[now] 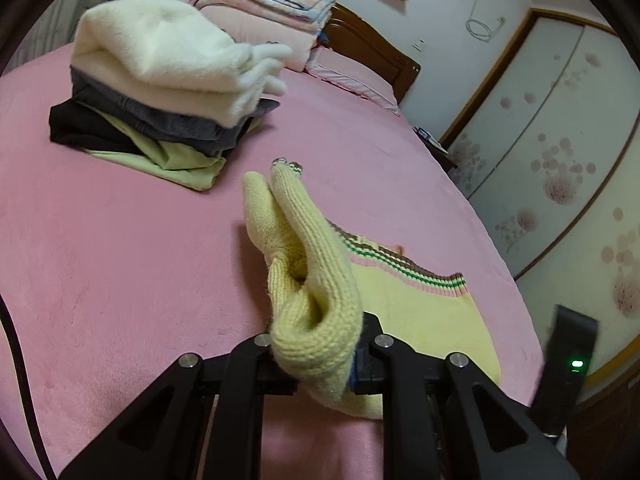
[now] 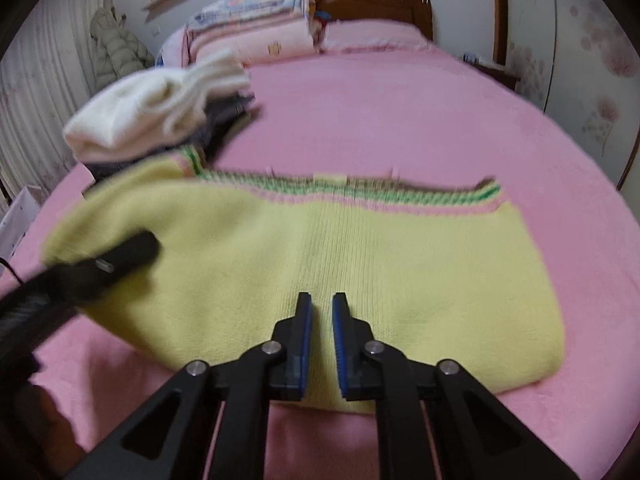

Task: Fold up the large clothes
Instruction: 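Grasp one side of the folded cardigan with the left tool and fold it across the middle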

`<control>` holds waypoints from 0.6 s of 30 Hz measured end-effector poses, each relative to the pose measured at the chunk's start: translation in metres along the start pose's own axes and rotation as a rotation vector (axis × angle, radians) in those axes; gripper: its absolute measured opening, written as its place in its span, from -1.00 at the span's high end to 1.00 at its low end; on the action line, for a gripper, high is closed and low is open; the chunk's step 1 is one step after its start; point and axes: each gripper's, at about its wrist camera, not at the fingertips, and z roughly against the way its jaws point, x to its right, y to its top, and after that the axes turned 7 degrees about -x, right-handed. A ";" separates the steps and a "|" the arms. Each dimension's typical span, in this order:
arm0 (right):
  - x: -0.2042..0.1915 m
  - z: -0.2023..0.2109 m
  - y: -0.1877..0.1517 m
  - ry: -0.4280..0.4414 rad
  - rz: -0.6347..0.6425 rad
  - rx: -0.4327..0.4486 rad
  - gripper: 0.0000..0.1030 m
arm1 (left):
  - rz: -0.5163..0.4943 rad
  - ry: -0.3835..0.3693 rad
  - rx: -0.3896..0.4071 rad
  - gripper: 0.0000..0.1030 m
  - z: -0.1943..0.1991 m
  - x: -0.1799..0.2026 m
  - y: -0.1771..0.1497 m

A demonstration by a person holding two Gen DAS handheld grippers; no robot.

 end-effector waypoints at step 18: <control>0.049 -0.002 -0.006 0.263 -0.185 -0.053 0.82 | -0.232 -0.072 -0.019 0.74 -0.013 0.111 -0.001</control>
